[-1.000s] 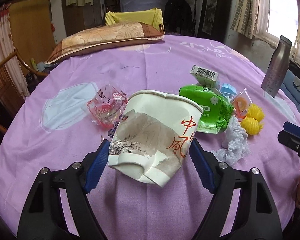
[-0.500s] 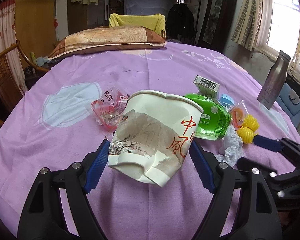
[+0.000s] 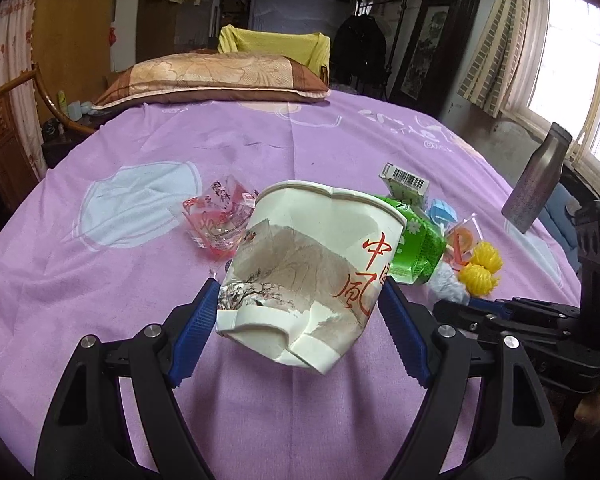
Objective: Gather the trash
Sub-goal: 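Grasp the white paper cup with the left tool while the right tool grasps crumpled clear plastic, then carry both items to the red basket and open both tools to drop them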
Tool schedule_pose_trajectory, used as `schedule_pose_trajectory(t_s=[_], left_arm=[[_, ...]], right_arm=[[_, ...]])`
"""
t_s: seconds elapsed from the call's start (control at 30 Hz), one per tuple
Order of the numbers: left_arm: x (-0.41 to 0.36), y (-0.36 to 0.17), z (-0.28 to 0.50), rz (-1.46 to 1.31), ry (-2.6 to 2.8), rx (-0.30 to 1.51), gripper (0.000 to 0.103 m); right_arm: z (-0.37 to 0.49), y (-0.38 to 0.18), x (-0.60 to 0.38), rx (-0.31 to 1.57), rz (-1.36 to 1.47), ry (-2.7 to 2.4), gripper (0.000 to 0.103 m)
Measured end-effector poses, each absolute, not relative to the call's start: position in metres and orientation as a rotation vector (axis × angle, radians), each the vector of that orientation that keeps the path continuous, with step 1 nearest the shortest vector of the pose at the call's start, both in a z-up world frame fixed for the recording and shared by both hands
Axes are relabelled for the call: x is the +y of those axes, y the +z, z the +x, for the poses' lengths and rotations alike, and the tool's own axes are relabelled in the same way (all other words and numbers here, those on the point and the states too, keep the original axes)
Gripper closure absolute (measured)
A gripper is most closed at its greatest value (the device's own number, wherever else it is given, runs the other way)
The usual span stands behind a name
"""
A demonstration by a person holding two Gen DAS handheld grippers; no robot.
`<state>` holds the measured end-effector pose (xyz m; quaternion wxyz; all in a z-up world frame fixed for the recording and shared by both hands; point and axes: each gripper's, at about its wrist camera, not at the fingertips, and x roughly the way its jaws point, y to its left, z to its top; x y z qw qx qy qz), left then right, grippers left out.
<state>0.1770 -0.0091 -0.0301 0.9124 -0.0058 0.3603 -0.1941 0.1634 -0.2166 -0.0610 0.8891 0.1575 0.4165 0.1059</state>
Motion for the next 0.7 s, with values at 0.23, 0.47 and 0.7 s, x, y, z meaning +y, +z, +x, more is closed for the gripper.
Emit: schedule_pose_trajectory(t_s=[0.23,0.47,0.7], left_arm=[[0.005,-0.005,0.150,-0.033,-0.360,0.700,0.025],[0.022,0.021,0.111,-0.006,-0.298,0.641,0.025],[0.047,0.040,0.065,-0.009,-0.244,0.578,0.025]], right_arm=[[0.126,-0.024,-0.231,0.722,0.346,0.245,0.080],[0.096,-0.002,-0.231,0.648,0.349,0.279,0.080],[0.065,0.017,-0.218,0.584,0.324,0.313,0.080]])
